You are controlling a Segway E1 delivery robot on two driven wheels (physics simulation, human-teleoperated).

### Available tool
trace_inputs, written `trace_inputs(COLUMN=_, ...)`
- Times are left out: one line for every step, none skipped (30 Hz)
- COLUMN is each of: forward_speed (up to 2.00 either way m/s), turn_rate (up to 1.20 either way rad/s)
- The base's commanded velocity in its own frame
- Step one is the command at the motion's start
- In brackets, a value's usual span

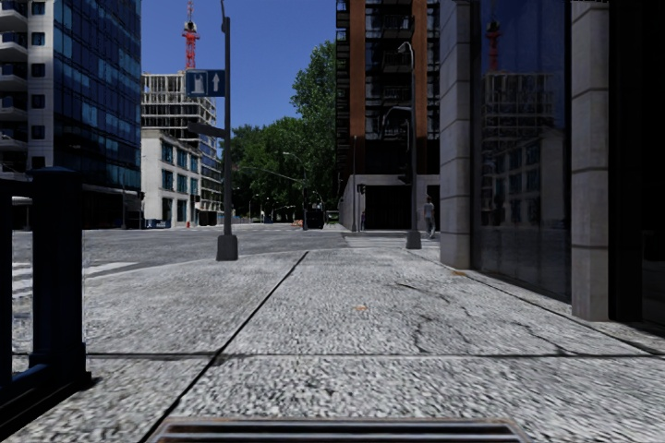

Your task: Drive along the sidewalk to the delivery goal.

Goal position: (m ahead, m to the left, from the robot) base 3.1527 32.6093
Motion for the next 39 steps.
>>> trace_inputs(forward_speed=2.0, turn_rate=0.0)
trace_inputs(forward_speed=2.0, turn_rate=0.0)
trace_inputs(forward_speed=2.0, turn_rate=0.0)
trace_inputs(forward_speed=2.0, turn_rate=0.0)
trace_inputs(forward_speed=2.0, turn_rate=0.02)
trace_inputs(forward_speed=2.0, turn_rate=0.06)
trace_inputs(forward_speed=2.0, turn_rate=0.06)
trace_inputs(forward_speed=2.0, turn_rate=0.11)
trace_inputs(forward_speed=2.0, turn_rate=0.18)
trace_inputs(forward_speed=2.0, turn_rate=0.23)
trace_inputs(forward_speed=2.0, turn_rate=0.29)
trace_inputs(forward_speed=2.0, turn_rate=0.29)
trace_inputs(forward_speed=2.0, turn_rate=0.38)
trace_inputs(forward_speed=2.0, turn_rate=0.41)
trace_inputs(forward_speed=2.0, turn_rate=0.42)
trace_inputs(forward_speed=2.0, turn_rate=0.42)
trace_inputs(forward_speed=2.0, turn_rate=0.43)
trace_inputs(forward_speed=2.0, turn_rate=0.43)
trace_inputs(forward_speed=2.0, turn_rate=0.43)
trace_inputs(forward_speed=2.0, turn_rate=0.43)
trace_inputs(forward_speed=2.0, turn_rate=0.43)
trace_inputs(forward_speed=2.0, turn_rate=0.43)
trace_inputs(forward_speed=2.0, turn_rate=0.43)
trace_inputs(forward_speed=2.0, turn_rate=0.43)
trace_inputs(forward_speed=2.0, turn_rate=0.43)
trace_inputs(forward_speed=2.0, turn_rate=0.43)
trace_inputs(forward_speed=2.0, turn_rate=0.44)
trace_inputs(forward_speed=2.0, turn_rate=0.46)
trace_inputs(forward_speed=2.0, turn_rate=0.47)
trace_inputs(forward_speed=2.0, turn_rate=0.48)
trace_inputs(forward_speed=2.0, turn_rate=0.48)
trace_inputs(forward_speed=2.0, turn_rate=0.48)
trace_inputs(forward_speed=2.0, turn_rate=0.5)
trace_inputs(forward_speed=2.0, turn_rate=0.52)
trace_inputs(forward_speed=2.0, turn_rate=0.52)
trace_inputs(forward_speed=2.0, turn_rate=0.52)
trace_inputs(forward_speed=2.0, turn_rate=0.52)
trace_inputs(forward_speed=2.0, turn_rate=0.53)
trace_inputs(forward_speed=2.0, turn_rate=0.53)
